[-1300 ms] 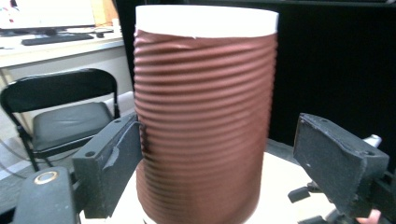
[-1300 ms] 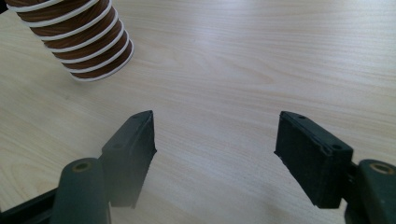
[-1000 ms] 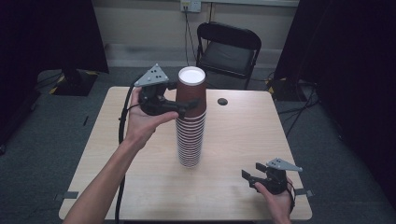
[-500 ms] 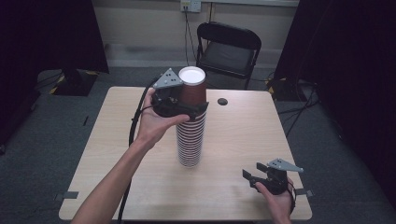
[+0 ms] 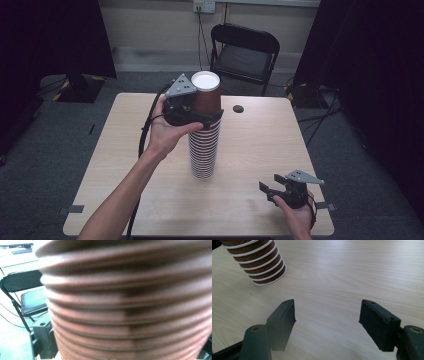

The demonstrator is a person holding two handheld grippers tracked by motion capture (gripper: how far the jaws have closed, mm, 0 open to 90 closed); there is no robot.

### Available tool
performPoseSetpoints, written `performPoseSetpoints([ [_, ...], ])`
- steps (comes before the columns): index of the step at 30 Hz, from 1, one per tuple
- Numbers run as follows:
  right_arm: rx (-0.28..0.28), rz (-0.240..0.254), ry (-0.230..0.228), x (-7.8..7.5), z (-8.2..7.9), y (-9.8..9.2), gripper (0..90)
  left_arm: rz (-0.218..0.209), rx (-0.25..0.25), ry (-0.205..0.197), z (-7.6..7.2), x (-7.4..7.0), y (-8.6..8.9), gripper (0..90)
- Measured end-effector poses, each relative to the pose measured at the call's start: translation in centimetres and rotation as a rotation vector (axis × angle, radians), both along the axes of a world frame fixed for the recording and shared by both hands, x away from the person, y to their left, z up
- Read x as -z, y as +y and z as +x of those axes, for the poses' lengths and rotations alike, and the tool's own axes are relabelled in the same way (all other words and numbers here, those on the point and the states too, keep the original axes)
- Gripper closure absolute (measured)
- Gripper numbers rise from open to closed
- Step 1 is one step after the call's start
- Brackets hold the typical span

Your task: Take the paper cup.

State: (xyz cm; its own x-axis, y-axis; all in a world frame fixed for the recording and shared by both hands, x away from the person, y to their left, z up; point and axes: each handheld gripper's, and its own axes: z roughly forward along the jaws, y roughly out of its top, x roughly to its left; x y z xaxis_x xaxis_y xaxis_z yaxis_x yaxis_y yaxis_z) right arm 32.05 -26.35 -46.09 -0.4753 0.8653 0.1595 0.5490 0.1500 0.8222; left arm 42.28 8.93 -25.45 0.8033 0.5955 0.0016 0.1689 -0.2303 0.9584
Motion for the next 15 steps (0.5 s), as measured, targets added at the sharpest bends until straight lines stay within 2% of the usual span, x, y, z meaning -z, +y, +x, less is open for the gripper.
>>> performPoseSetpoints([
  [3, -0.006, 0.001, 0.002, 0.0, 0.0, 0.1, 28.4, -0.023, -0.001, -0.019, -0.1, -0.2, 0.2, 11.3],
  [12, -0.002, 0.001, 0.004, 0.0, 0.0, 0.1, 28.3, -0.023, -0.012, -0.044, -0.4, -1.2, 0.2, 11.6],
  [14, -0.003, 0.001, 0.004, 0.1, 0.0, 0.1, 28.4, -0.031, -0.007, -0.05, -0.4, -1.5, 0.3, 11.6],
  [15, 0.0, -0.001, 0.011, 0.1, 0.1, 0.1, 28.4, -0.051, -0.001, -0.051, -0.3, -1.7, 0.2, 11.6],
])
